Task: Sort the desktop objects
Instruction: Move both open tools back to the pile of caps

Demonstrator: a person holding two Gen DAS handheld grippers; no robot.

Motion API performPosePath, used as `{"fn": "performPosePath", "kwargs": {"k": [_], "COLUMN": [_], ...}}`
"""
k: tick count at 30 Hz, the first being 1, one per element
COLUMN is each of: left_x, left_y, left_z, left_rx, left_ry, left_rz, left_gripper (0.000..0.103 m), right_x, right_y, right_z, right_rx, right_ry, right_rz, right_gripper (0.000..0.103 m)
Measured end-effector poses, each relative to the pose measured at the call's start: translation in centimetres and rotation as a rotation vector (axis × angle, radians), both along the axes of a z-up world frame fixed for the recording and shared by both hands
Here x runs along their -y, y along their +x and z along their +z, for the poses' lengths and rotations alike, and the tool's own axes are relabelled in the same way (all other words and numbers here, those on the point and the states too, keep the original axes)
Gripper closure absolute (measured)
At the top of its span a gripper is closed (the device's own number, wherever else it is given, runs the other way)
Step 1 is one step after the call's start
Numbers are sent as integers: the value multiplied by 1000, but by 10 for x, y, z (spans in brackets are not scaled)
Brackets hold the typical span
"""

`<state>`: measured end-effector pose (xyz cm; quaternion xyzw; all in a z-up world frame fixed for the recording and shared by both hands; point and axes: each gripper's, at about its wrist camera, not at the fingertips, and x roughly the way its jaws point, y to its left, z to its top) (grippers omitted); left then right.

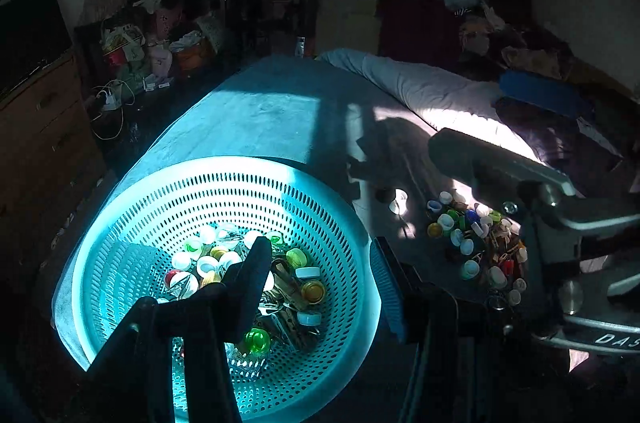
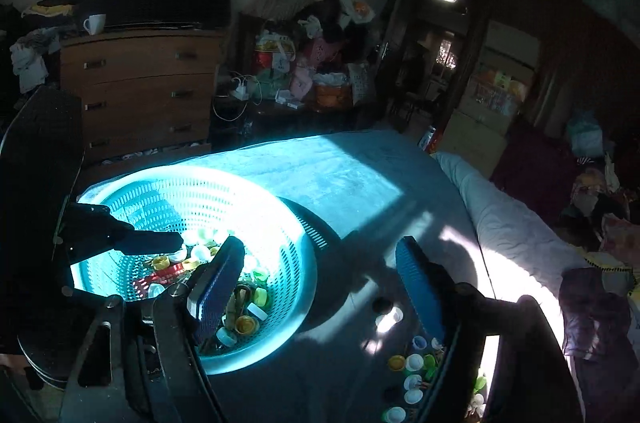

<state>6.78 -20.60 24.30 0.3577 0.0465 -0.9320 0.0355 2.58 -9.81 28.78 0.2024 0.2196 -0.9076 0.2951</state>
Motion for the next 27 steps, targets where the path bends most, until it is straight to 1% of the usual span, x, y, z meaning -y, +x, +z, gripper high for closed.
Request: {"fn": "performPosePath", "kwargs": {"k": [4, 11, 12, 13, 14, 16, 18, 20, 21, 22, 23, 25, 27], "left_x": [-26, -71, -77, -84, -90, -100, -113, -129, -137, -144, -151, -168, -183], "left_y": [-3, -18, -22, -25, -29, -38, -45, -45, -45, -47, -49, -51, -58], "left_z": [8, 10, 9, 5, -1, -20, -50, -85, -102, -120, -137, -163, -181], "left_rx": [-1, 12, 17, 23, 31, 66, 132, 191, 215, 238, 257, 273, 272], "left_ry": [-18, -40, -42, -43, -43, -42, -44, -67, -69, -65, -60, -40, -31], "left_rz": [-31, -80, -89, -99, -109, -125, -166, -217, -247, -274, -298, -344, -387], "left_gripper": [51, 50, 50, 49, 43, 38, 38, 38, 38, 38, 38, 38, 38], "right_x": [-21, -64, -70, -76, -84, -111, -151, -199, -227, -255, -280, -325, -356], "right_y": [8, 7, 6, 3, -1, -17, -36, -57, -67, -72, -74, -72, -65], "right_z": [16, 26, 26, 24, 21, 9, -17, -56, -80, -104, -127, -173, -210], "right_rx": [-55, -68, -66, -62, -51, 7, 69, 149, 206, 253, 298, 396, 465], "right_ry": [-2, -34, -36, -39, -48, -76, -90, -65, -63, -70, -72, -85, -106], "right_rz": [-22, -67, -71, -73, -77, -99, -131, -207, -241, -272, -303, -364, -388], "right_gripper": [24, 19, 17, 13, 12, 11, 11, 11, 15, 22, 24, 25, 26]}}
